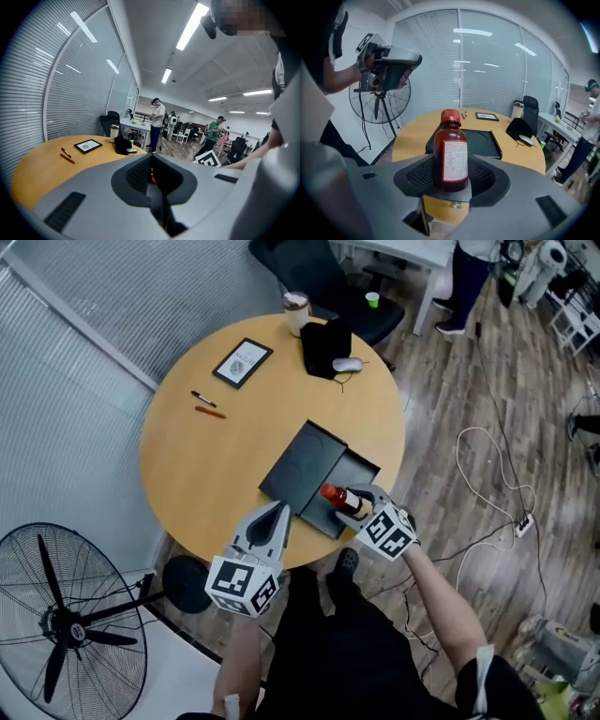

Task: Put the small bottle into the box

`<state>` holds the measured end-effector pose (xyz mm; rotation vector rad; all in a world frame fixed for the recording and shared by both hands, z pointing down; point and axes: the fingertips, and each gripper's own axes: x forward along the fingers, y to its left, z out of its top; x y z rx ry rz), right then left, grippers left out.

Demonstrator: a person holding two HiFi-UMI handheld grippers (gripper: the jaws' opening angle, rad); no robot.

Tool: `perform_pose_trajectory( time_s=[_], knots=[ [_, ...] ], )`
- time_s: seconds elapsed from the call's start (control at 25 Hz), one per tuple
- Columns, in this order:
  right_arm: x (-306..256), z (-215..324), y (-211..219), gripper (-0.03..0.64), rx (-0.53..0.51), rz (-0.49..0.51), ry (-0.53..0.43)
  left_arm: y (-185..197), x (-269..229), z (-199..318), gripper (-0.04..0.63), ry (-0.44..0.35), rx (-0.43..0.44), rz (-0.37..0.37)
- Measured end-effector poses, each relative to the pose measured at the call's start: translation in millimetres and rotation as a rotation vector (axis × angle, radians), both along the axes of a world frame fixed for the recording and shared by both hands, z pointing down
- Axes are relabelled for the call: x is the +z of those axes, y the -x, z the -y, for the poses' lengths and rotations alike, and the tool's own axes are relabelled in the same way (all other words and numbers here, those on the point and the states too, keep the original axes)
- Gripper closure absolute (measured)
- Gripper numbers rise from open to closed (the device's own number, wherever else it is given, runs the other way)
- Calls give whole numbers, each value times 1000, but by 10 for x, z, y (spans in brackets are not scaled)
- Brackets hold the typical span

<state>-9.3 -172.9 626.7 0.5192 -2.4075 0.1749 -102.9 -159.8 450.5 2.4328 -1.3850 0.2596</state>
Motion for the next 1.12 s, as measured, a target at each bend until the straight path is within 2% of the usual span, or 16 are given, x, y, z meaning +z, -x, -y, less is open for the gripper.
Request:
perform_pose_trajectory(
  time_s=[0.28,0.52,0.8,1.12],
  knots=[
    [433,-70,12,388,-195,-219,-98,59,112,1,600,24,15,-9],
    [626,-102,52,388,-245,-278,-108,140,168,-14,600,37,8,-20],
    [856,-72,65,388,-362,-405,-155,187,260,-14,600,60,2,-18],
    [1107,-23,98,387,-439,-539,-166,212,292,-38,600,70,-10,-16]
  ],
)
